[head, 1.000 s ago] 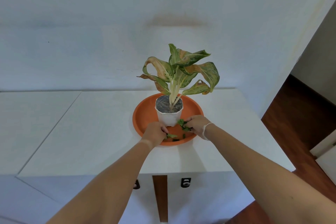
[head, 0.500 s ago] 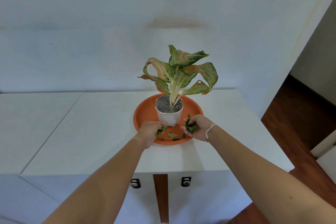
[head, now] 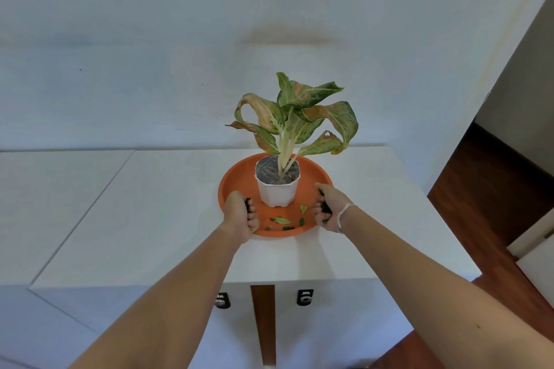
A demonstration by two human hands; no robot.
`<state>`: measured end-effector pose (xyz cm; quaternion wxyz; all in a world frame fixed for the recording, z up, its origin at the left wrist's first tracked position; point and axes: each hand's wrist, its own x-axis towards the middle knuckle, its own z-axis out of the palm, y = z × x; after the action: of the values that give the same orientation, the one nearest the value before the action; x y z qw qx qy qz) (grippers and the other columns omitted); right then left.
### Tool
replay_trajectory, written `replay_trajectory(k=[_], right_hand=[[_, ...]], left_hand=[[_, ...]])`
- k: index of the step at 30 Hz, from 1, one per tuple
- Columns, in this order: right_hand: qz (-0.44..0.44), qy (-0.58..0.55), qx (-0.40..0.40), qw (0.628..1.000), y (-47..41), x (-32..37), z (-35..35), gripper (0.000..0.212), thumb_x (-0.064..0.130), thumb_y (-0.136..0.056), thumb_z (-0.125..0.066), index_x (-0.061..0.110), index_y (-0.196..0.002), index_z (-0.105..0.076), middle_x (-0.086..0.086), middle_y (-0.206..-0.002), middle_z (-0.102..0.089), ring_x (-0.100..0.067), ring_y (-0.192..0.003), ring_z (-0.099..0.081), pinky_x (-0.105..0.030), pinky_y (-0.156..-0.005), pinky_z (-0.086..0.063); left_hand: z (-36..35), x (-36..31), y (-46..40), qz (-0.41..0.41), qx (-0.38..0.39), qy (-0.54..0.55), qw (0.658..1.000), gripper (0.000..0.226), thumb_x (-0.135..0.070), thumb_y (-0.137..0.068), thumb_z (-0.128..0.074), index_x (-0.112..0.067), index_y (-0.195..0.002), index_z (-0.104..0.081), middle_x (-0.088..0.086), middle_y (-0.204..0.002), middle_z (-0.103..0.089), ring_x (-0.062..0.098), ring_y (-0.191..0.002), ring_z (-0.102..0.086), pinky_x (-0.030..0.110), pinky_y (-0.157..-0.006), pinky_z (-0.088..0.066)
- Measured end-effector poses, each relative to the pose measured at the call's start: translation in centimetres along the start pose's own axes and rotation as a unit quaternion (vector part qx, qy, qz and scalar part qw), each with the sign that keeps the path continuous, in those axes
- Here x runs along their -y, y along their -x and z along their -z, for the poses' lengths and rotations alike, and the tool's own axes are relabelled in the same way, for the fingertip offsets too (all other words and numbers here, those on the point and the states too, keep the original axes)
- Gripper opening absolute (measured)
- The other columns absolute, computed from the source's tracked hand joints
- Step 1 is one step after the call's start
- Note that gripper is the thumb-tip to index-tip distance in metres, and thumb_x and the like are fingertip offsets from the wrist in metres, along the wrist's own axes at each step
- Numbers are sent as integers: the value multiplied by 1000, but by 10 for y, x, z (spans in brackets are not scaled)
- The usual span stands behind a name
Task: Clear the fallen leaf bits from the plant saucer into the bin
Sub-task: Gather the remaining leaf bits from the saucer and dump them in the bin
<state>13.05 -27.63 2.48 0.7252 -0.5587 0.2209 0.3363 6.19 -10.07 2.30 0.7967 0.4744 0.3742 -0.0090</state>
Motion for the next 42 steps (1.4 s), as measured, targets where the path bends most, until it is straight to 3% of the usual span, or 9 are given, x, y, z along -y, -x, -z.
replay_trajectory(k=[5,16,20,22,24,29,31,36,42], right_hand=[[43,25,17,999,-4,1,2,32,28,-94,-55,13,-68,-42,0,-60,-32,-6,-28,-29,-12,-25,-19],[50,44,58,996,-5,4,4,18,7,-98,-45,5,-81,-52,-7,-70,-49,-3,-27,-35,-11,-26,-21],[97,154,-4,983,-5,6,2,21,12,-96,-44,9,-79,-57,-2,-61,-44,-8,-35,-32,-15,-29,-20],[167,300,-65,937,-8,7,1,30,16,-92,-49,13,-62,-53,-1,-55,-38,-14,-45,-30,-22,-39,-25],[244,460,-106,847,-11,7,-1,38,21,-89,-54,12,-54,-43,-2,-57,-37,-17,-53,-34,-26,-50,-27],[246,651,-88,713,-14,3,-4,28,31,-88,-58,11,-101,-72,-6,-101,-67,-24,-96,-62,-31,-76,-46],[234,700,-82,669,-13,0,-6,30,36,-87,-58,15,-102,-73,-5,-103,-70,-24,-94,-64,-30,-73,-47],[212,761,-73,609,-11,0,-13,44,51,-83,-58,12,-96,-73,-3,-79,-62,-20,-75,-58,-29,-64,-43],[179,763,-46,619,4,4,-24,44,42,-87,-59,8,-113,-66,-7,-92,-59,-19,-82,-50,-21,-51,-32]], left_hand=[[-1,-3,2,-4,11,-13,1000,23,-13,-78,-28,-18,-55,-29,-7,-38,-27,7,-30,-21,10,-31,-15],[4,-4,-5,-61,49,-20,997,25,-13,-88,-35,-15,-63,-40,-2,-56,-36,4,-32,-30,15,-28,-20],[3,-3,-3,-66,38,-12,997,25,-14,-90,-35,-16,-65,-36,-2,-57,-31,5,-34,-27,15,-29,-19],[2,-3,-3,-68,31,-20,997,26,-14,-91,-35,-16,-66,-35,-3,-57,-29,6,-38,-25,15,-29,-18],[2,-3,-3,-72,32,-28,997,27,-16,-93,-36,-15,-66,-39,-3,-57,-30,6,-38,-26,15,-30,-19],[2,-2,-6,-70,41,-52,995,27,-22,-100,-40,-10,-87,-60,-1,-64,-52,3,-40,-37,13,-31,-26],[2,-2,-7,-65,44,-51,996,24,-19,-100,-38,-9,-95,-60,1,-70,-57,3,-44,-38,12,-31,-26],[4,-5,-6,-62,28,-83,994,30,-18,-100,-34,-12,-80,-55,2,-76,-58,7,-49,-34,13,-31,-24],[7,-7,-7,-130,5,-256,958,43,-37,-100,-27,-18,-62,-30,-1,-59,-29,11,-47,-22,17,-35,-19]])
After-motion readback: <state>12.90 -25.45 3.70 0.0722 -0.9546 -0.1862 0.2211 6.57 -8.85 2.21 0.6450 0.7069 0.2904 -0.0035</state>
